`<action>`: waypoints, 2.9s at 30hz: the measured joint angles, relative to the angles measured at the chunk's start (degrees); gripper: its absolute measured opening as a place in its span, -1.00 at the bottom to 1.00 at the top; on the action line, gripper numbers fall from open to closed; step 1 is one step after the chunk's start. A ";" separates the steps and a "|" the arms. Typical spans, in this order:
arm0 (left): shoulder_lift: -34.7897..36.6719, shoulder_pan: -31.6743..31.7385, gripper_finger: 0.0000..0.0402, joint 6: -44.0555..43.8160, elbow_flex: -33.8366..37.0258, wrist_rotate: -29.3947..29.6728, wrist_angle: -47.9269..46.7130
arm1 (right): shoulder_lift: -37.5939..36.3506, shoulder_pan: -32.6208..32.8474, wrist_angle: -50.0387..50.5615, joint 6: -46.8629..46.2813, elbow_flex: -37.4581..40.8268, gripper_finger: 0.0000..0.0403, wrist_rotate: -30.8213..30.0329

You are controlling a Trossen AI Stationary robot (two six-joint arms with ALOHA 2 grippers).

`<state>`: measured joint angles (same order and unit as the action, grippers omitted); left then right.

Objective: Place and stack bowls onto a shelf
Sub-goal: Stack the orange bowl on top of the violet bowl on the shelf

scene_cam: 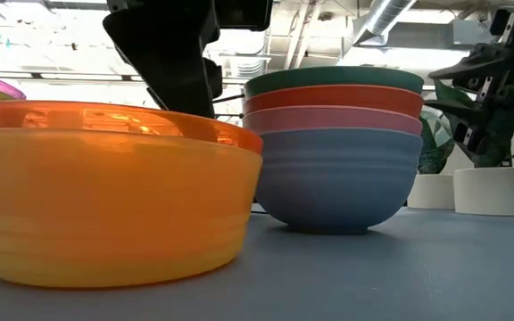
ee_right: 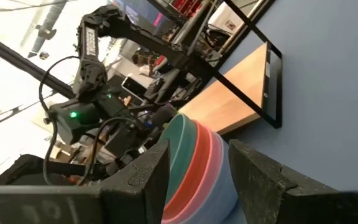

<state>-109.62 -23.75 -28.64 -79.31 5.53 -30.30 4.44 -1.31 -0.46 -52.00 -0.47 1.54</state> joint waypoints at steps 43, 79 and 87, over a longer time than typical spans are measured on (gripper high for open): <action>-0.83 0.66 -1.00 1.46 -10.62 -1.25 -13.83 | 0.12 0.19 0.04 -0.10 0.00 -0.06 -0.28; 4.89 1.11 -1.00 -10.48 -11.88 -2.92 -13.32 | 0.10 0.17 0.04 -0.17 0.00 -0.06 -0.11; 4.61 1.49 -1.00 -10.10 -10.51 -4.73 -13.56 | 0.11 0.16 0.04 -0.04 0.00 -0.06 -0.09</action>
<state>-105.01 -22.26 -38.74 -89.82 0.80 -43.86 4.55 -1.15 -0.43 -52.04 -0.47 1.45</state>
